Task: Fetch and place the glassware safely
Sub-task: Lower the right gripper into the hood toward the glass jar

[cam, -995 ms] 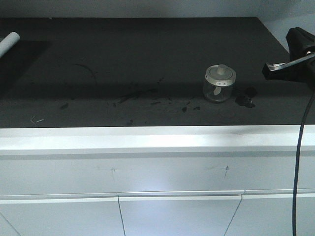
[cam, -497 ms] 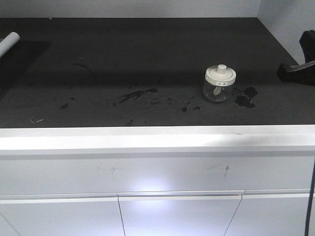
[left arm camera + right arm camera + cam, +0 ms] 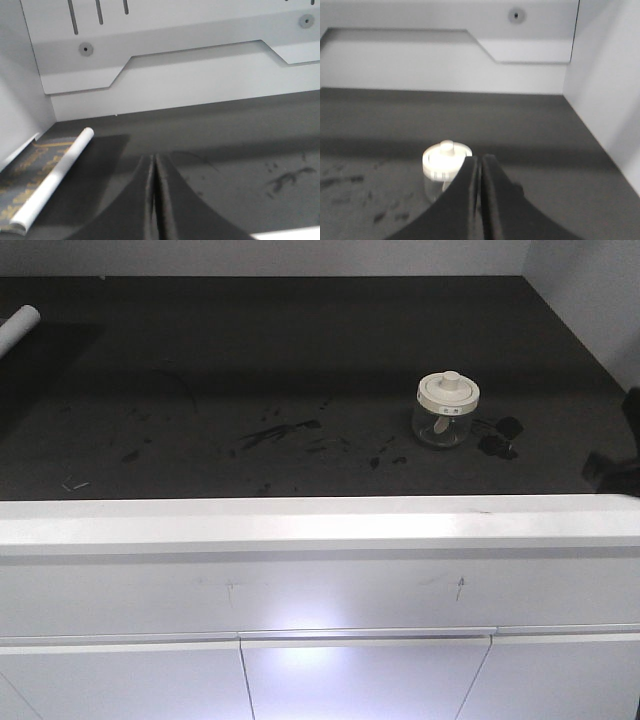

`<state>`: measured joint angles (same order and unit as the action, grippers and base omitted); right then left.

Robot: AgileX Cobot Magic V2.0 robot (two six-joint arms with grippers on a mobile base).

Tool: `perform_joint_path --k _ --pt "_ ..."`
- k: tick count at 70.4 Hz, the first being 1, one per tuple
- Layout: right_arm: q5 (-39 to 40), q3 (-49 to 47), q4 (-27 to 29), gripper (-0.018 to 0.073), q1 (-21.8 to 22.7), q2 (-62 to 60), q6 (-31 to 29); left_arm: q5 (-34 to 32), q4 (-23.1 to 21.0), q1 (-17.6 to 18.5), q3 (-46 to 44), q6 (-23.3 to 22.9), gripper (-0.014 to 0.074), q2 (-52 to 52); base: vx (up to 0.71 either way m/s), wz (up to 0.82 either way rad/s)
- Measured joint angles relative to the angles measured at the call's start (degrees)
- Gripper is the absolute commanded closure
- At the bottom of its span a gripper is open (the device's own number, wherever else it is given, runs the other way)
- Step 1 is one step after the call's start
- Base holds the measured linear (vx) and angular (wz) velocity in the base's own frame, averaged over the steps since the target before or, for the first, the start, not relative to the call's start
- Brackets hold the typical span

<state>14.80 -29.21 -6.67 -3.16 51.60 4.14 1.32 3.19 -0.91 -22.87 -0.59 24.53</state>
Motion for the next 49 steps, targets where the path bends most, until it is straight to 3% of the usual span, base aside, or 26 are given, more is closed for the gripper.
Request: perform_joint_path --k 23,41,49 --pt "1.1 5.5 0.0 0.056 0.0 -0.6 0.1 9.3 -1.3 0.0 8.9 0.0 0.0603 -13.1 0.0 0.0" --pt "2.1 5.6 0.1 0.0556 0.0 -0.7 0.1 10.1 -1.3 0.0 9.7 0.0 0.0603 -14.0 0.0 0.0" --pt "2.1 5.6 0.1 0.051 0.0 -0.7 0.1 10.1 -1.3 0.0 9.7 0.0 0.0603 -14.0 0.0 0.0"
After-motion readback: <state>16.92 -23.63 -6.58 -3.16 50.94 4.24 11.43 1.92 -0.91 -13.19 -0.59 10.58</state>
